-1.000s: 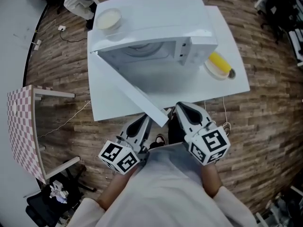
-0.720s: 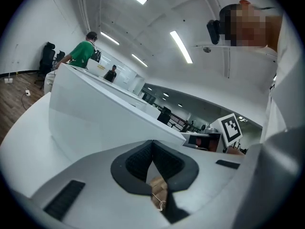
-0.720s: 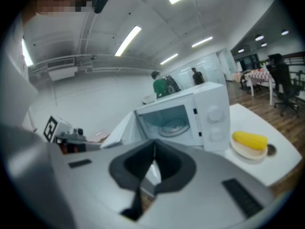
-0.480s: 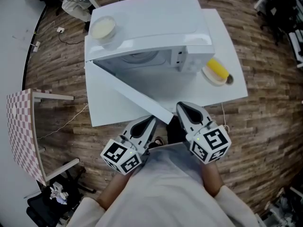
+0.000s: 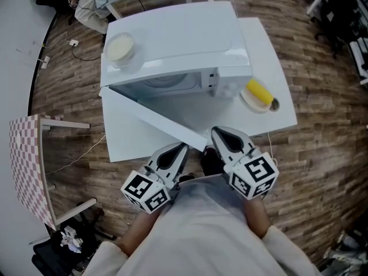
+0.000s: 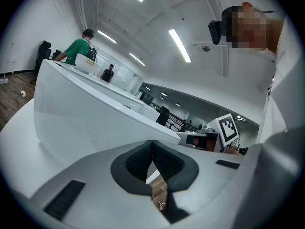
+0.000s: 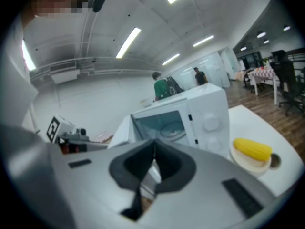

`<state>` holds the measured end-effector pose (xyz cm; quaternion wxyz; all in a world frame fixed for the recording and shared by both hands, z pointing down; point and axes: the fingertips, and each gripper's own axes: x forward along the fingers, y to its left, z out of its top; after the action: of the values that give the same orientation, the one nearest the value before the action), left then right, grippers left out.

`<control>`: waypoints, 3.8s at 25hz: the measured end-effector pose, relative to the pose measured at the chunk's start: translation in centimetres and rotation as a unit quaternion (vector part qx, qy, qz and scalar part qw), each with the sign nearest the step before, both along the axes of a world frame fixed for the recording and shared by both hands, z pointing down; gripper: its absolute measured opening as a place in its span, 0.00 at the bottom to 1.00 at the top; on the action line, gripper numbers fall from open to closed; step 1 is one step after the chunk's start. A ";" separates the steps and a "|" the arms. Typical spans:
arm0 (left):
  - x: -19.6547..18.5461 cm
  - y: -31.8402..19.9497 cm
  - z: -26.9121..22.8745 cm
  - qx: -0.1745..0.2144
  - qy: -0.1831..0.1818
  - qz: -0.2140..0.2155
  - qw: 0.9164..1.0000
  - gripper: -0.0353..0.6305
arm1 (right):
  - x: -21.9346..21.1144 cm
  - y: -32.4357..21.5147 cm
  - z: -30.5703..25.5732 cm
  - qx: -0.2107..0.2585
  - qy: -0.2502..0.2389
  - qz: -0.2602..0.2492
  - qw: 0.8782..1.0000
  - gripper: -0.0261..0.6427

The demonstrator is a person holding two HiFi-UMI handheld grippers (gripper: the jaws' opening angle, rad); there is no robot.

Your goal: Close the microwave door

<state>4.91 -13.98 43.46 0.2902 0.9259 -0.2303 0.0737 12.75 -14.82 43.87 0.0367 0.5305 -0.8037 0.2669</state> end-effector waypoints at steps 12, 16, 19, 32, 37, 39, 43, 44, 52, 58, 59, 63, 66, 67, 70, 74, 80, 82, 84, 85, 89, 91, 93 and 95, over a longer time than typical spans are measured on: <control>1.4 -1.4 -0.1 0.000 0.002 -0.014 1.000 0.08 | 0.7 -1.7 -0.1 0.003 -0.004 -0.025 1.000 0.07; 1.7 -1.6 0.0 -0.003 0.005 -0.023 1.000 0.08 | 1.1 -2.0 -0.1 0.004 -0.005 -0.034 0.999 0.07; 1.9 -2.0 0.0 -0.002 0.005 -0.032 0.999 0.08 | 1.5 -2.4 -0.1 0.007 -0.006 -0.040 0.999 0.07; 3.4 -2.6 -0.4 0.015 0.003 -0.044 0.999 0.08 | 2.4 -3.2 -0.3 0.019 -0.015 -0.058 0.998 0.07; 3.9 -3.1 -0.4 0.005 0.019 -0.050 0.999 0.08 | 2.6 -3.2 0.0 0.017 -0.014 -0.062 0.998 0.07; 4.1 -3.4 -0.3 0.003 0.024 -0.051 0.998 0.08 | 2.9 -3.2 0.1 0.015 -0.012 -0.060 0.998 0.07; 4.6 -3.9 -0.1 -0.006 0.033 -0.050 0.998 0.08 | 4.0 -3.4 0.4 0.010 -0.009 -0.049 0.999 0.07; 4.8 -4.0 -0.1 -0.007 0.034 -0.049 0.998 0.08 | 4.3 -3.6 0.3 0.011 -0.011 -0.047 0.999 0.07; 5.9 -5.2 -0.4 0.000 0.036 -0.037 0.999 0.08 | 5.1 -4.5 0.1 0.010 -0.014 -0.046 0.999 0.07; 6.5 -6.0 -0.2 -0.006 0.041 -0.039 0.998 0.08 | 5.4 -5.2 0.5 0.008 -0.015 -0.047 0.999 0.07; 6.6 -6.0 -0.3 -0.006 0.042 -0.038 0.998 0.08 | 5.5 -5.3 0.4 0.008 -0.015 -0.046 0.999 0.07; 7.1 -6.3 -0.5 -0.001 0.042 -0.031 0.999 0.08 | 5.9 -5.5 0.2 0.010 -0.015 -0.042 0.999 0.07; 7.3 -6.7 -0.6 0.001 0.042 -0.029 0.999 0.08 | 6.2 -5.5 0.2 0.010 -0.014 -0.038 0.999 0.07; 7.4 -6.8 -0.6 0.001 0.043 -0.029 0.999 0.08 | 6.2 -5.4 0.2 0.010 -0.014 -0.038 0.999 0.07; 7.5 -7.1 -0.7 0.002 0.045 -0.030 0.999 0.08 | 6.1 -5.3 0.1 0.012 -0.022 -0.046 0.999 0.07; 7.7 -7.4 -0.7 0.000 0.049 -0.033 0.998 0.08 | 5.4 -5.2 -0.1 0.014 -0.026 -0.063 0.998 0.07; 7.8 -7.6 -0.8 -0.003 0.053 -0.033 0.998 0.08 | 4.4 -4.9 -0.4 0.016 -0.024 -0.079 0.996 0.07; 7.9 -7.7 -0.8 -0.005 0.056 -0.032 0.998 0.08 | 4.2 -4.9 -0.4 0.016 -0.022 -0.082 0.996 0.07; 8.0 -7.9 -0.8 -0.004 0.059 -0.030 0.998 0.08 | 4.0 -4.9 -0.4 0.017 -0.020 -0.085 0.996 0.07; 8.0 -8.0 -0.8 -0.003 0.060 -0.029 0.998 0.08 | 3.9 -5.0 -0.5 0.018 -0.019 -0.086 0.996 0.07; 8.1 -8.4 -1.0 -0.004 0.062 -0.030 0.998 0.08 | 3.7 -5.4 -0.6 0.021 -0.016 -0.090 0.996 0.07; 8.2 -8.6 -1.1 -0.002 0.062 -0.029 0.998 0.08 | 3.6 -5.7 -0.8 0.023 -0.015 -0.092 0.995 0.07; 8.3 -8.9 -1.2 -0.003 0.063 -0.027 0.998 0.08 | 3.6 -6.0 -0.9 0.024 -0.014 -0.093 0.995 0.07; 8.4 -9.1 -1.2 -0.004 0.064 -0.025 0.998 0.08 | 3.6 -6.4 -0.9 0.024 -0.013 -0.091 0.995 0.07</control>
<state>13.27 -23.08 42.27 0.3097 0.9216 -0.2338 0.0080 16.31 -21.18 42.96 0.0380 0.4523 -0.8553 0.2497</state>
